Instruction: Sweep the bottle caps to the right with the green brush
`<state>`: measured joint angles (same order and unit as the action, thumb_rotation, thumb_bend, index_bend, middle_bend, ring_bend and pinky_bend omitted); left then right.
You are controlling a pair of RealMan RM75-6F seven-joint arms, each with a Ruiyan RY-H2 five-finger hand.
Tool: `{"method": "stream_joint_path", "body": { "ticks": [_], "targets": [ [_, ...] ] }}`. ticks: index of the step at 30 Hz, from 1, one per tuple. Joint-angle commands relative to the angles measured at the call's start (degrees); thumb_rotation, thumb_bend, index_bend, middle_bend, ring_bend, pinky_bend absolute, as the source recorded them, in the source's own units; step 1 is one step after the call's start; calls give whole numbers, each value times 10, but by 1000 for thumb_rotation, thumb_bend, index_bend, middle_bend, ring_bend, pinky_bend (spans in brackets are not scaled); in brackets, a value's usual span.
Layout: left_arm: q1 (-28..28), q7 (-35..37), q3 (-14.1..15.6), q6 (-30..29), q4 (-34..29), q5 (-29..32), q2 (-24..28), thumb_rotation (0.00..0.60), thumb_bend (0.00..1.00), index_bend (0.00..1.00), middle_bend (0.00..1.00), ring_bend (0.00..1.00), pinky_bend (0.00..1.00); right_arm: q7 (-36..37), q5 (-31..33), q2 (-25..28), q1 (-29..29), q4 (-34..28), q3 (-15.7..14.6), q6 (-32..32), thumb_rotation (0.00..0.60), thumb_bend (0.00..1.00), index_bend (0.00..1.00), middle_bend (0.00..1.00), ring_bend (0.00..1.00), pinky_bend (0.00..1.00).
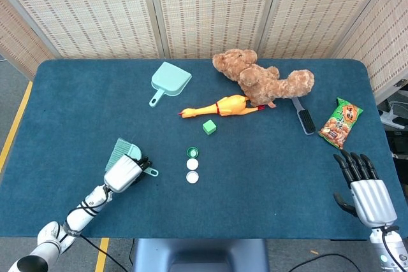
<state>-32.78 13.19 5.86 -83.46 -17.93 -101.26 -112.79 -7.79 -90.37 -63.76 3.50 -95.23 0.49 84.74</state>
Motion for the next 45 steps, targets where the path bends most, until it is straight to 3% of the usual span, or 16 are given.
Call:
{"method": "stream_joint_path", "body": {
  "ticks": [1,6,9,14,17,21,24,28,30,31,34,35,38,41,45],
  "targets": [
    [1,-6,-3,34,11,15,-3,600,690,784,963,849,972,0,0,0,0,0,0,-1,600,237,0,0,0,0],
    [-1,1,-6,48,9,25,-1,600,641,759,938,849,971,-4,1,-2,1,0,1,-1,600,237,0,0,0,0],
    [-2,5,-6,60,4,30,-1,600,542,647,854,849,964,-7,2,-3,1,0,0,-3,600,237,0,0,0,0],
    [-6,3,-12,108,-26,47,9,600,426,185,508,808,910,-9,3,-3,0,-1,1,-2,600,237,0,0,0,0],
    [-8,-7,-18,119,-62,56,22,600,403,43,311,793,912,-8,2,-5,1,1,1,-1,600,237,0,0,0,0],
    [-8,-6,-29,94,-128,62,47,600,374,6,172,767,911,-9,2,-5,0,1,1,-1,600,237,0,0,0,0],
    [-9,7,-40,77,-216,68,89,600,363,0,109,742,910,-11,2,-5,-1,0,1,2,600,237,0,0,0,0],
    [-10,8,-59,55,-392,75,182,600,361,0,73,701,898,-16,1,-7,-1,-1,0,0,600,236,0,0,0,0],
    [-10,-5,-66,60,-458,82,222,600,359,0,45,612,848,-17,0,-7,0,-2,-1,-1,600,237,0,0,0,0],
    [-8,-13,-68,65,-497,89,248,600,355,0,23,491,775,-17,-2,-7,-1,-3,-2,0,600,237,0,0,0,0],
    [14,-33,-61,69,-577,110,308,600,331,0,0,92,446,-17,-5,-5,-3,-6,-3,4,600,237,0,0,0,0],
    [29,-32,-54,60,-593,114,322,600,327,0,0,18,334,-17,-6,-4,-4,-7,-3,6,600,237,0,0,0,0],
    [96,-35,-21,8,-614,125,353,600,328,0,0,0,152,-19,0,-2,-6,-8,-2,7,600,237,0,0,0,0],
    [167,-22,-3,-62,-603,134,347,600,339,0,0,0,86,-32,11,-5,-4,-10,-1,-3,600,237,0,0,0,0],
    [179,-30,10,-62,-616,115,371,600,364,0,0,0,53,-43,14,-9,0,-11,-4,-16,600,237,0,0,0,0]
  ]
}}
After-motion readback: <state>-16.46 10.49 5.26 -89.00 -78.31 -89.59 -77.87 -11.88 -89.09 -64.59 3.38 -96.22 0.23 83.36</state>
